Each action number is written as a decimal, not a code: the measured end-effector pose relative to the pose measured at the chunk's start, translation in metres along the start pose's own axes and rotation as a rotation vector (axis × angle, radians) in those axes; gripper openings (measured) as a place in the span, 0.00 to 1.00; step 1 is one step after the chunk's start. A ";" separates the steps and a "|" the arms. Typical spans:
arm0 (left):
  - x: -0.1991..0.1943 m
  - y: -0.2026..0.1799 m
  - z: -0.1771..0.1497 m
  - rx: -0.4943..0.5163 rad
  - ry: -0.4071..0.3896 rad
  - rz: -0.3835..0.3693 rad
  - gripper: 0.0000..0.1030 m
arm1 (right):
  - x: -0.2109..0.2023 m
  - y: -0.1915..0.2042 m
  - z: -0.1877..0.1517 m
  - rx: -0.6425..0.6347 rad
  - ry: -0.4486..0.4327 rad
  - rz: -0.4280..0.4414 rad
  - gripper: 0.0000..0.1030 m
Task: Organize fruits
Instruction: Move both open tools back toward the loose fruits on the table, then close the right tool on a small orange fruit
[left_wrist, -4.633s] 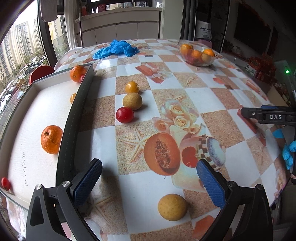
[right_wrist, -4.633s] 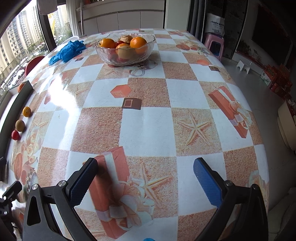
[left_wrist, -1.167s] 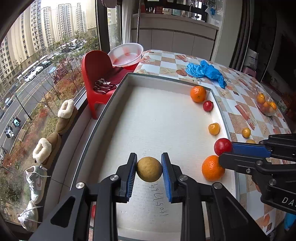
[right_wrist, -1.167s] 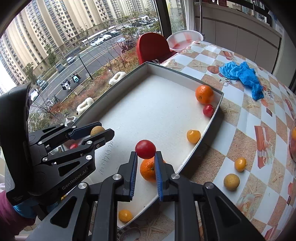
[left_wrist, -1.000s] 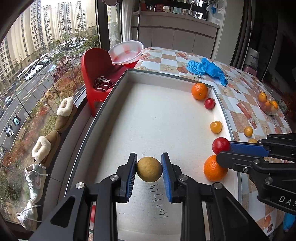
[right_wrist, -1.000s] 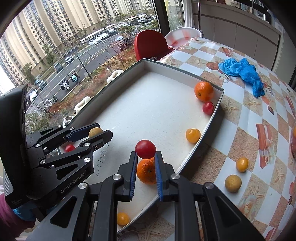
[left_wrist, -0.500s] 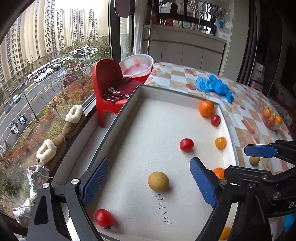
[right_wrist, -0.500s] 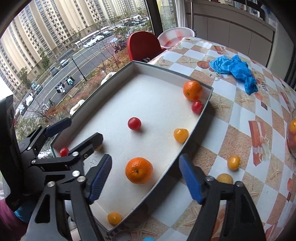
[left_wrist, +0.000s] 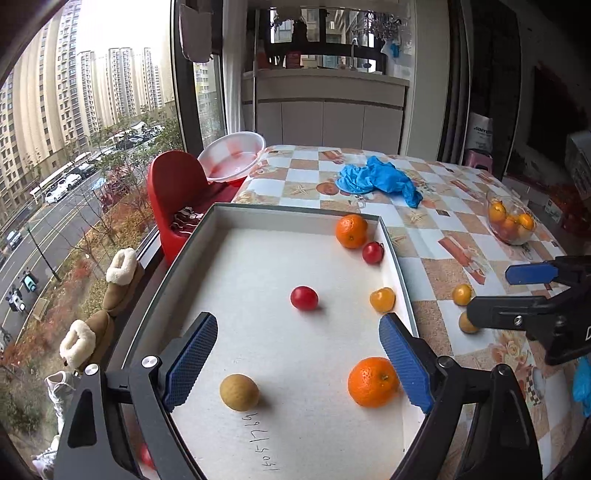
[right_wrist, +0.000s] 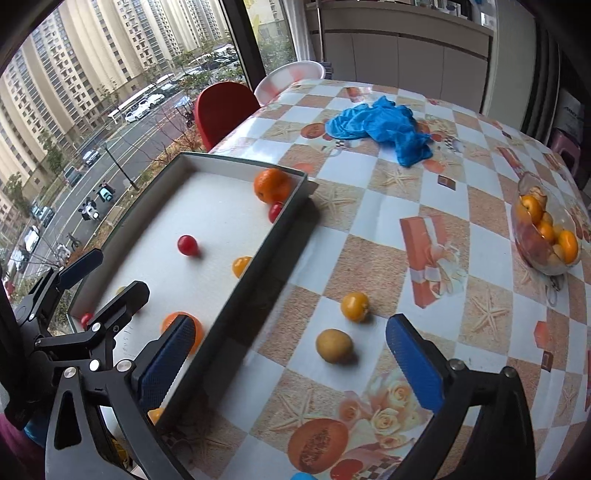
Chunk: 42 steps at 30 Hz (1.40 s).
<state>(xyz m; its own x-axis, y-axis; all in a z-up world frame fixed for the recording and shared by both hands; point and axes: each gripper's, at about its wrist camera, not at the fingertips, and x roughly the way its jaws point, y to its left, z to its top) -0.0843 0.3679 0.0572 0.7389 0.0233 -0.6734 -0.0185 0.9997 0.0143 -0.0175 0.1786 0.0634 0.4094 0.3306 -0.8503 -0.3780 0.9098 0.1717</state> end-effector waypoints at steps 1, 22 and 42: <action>0.003 -0.001 -0.001 0.002 0.013 0.002 0.88 | 0.000 -0.007 0.000 0.007 0.005 -0.018 1.00; 0.024 -0.006 -0.013 0.003 0.106 0.036 0.88 | 0.041 -0.063 0.004 0.176 0.074 -0.079 0.96; -0.011 -0.053 0.002 0.038 0.080 -0.079 0.88 | 0.010 -0.058 -0.020 0.071 0.011 -0.103 0.24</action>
<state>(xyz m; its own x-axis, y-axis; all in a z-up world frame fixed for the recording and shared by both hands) -0.0901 0.3148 0.0657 0.6807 -0.0543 -0.7305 0.0644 0.9978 -0.0142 -0.0076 0.1238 0.0349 0.4336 0.2319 -0.8708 -0.2741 0.9545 0.1177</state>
